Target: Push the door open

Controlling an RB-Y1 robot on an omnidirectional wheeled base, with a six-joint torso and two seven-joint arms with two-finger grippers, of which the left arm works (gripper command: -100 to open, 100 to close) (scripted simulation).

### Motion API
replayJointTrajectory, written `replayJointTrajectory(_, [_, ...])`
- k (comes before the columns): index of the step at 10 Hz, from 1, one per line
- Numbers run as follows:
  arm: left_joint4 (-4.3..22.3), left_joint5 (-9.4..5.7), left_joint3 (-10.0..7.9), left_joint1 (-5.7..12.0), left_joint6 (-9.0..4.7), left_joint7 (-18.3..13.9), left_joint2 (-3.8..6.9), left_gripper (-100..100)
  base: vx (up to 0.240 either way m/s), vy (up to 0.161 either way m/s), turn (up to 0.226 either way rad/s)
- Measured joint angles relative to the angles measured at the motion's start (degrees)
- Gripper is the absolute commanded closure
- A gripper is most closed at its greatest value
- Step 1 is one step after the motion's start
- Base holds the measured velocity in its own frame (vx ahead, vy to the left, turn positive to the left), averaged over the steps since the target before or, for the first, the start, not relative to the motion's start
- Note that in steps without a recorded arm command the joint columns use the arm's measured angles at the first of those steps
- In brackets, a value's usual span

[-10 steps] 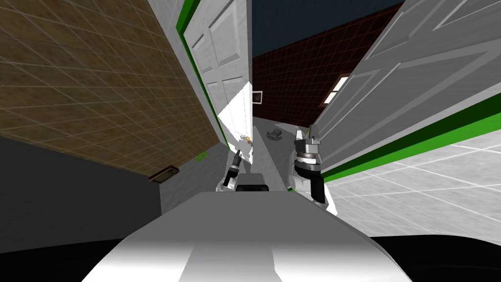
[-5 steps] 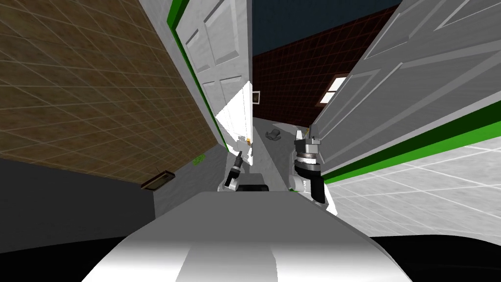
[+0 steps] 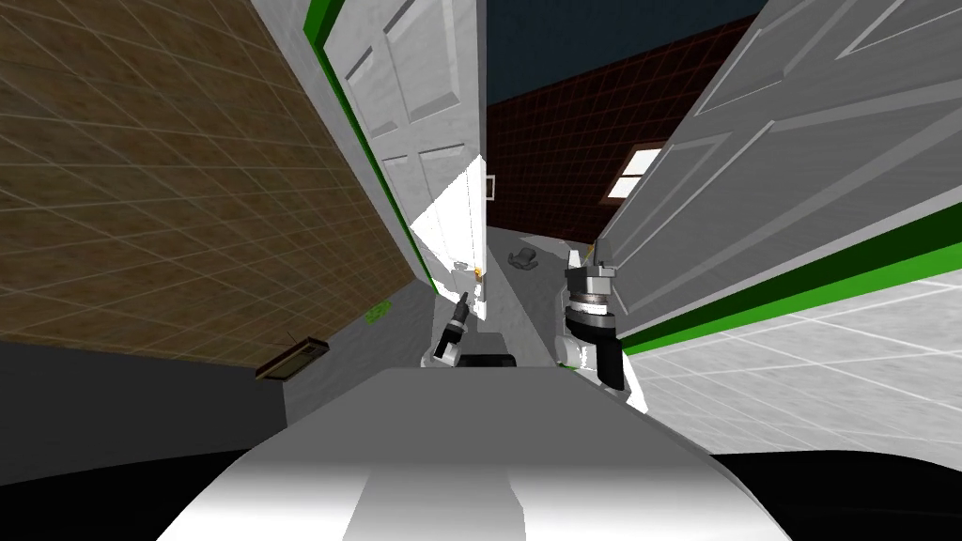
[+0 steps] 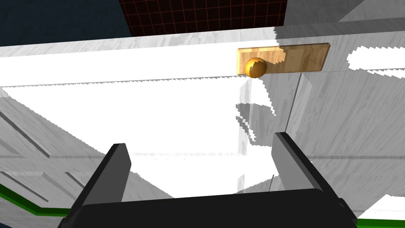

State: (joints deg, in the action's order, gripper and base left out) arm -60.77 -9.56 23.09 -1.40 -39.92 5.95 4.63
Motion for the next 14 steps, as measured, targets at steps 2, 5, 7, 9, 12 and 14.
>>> replayJointTrajectory(2, [1.79,-0.50,1.03,0.66,-0.27,-0.12,-0.03,-100,0.090,0.079,-0.064])
replayJointTrajectory(5, [5.37,-0.95,1.88,2.21,-1.15,-0.11,-0.65,-100,0.065,0.075,-0.081])
replayJointTrajectory(7, [8.43,-1.40,2.74,3.55,-1.87,-0.13,-1.27,-100,0.110,0.123,-0.109])
replayJointTrajectory(9, [11.29,-1.94,3.84,4.71,-2.50,-0.13,-1.82,-100,0.128,0.129,-0.102])
replayJointTrajectory(12, [14.07,-2.52,4.90,6.01,-2.82,-0.22,-2.37,-100,0.088,0.098,-0.060])
replayJointTrajectory(14, [16.21,-2.81,5.46,6.87,-3.45,-0.30,-2.86,-100,0.064,0.089,-0.075])
